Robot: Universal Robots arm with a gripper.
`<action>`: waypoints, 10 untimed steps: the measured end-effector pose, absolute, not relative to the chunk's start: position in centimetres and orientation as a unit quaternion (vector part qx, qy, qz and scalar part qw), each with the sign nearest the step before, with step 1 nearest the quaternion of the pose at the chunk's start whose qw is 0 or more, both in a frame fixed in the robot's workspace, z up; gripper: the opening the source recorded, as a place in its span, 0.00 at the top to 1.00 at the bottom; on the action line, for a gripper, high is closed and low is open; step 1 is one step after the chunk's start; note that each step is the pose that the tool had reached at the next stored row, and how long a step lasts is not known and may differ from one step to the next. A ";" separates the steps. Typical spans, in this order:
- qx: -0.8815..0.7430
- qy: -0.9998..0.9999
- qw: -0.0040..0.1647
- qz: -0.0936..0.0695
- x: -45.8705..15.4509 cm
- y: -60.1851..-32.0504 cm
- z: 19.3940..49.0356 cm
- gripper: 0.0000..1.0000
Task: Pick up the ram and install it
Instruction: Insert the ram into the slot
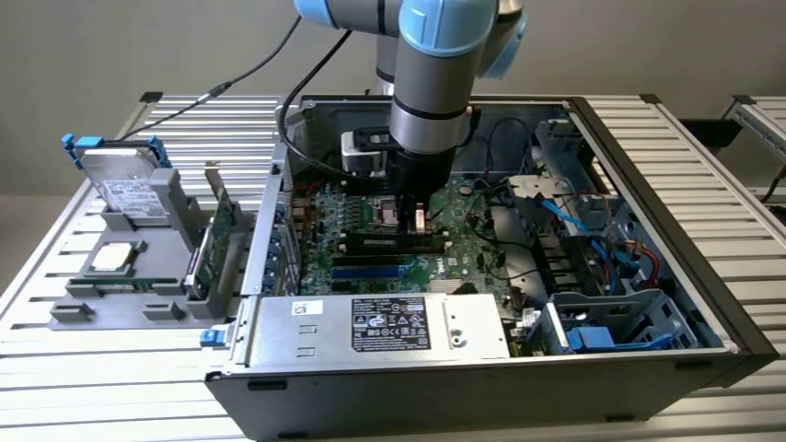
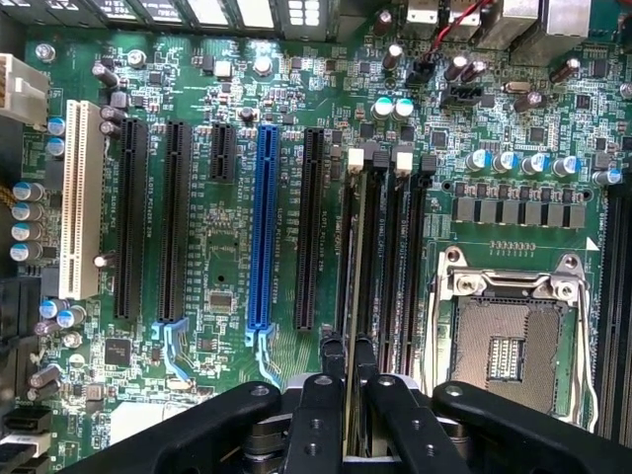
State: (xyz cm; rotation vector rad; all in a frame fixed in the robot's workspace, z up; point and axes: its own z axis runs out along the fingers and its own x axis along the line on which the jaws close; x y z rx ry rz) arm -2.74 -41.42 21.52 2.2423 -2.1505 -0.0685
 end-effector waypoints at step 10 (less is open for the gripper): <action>0.721 -0.692 0.018 -0.023 -2.7 -41.4 21.9 0.85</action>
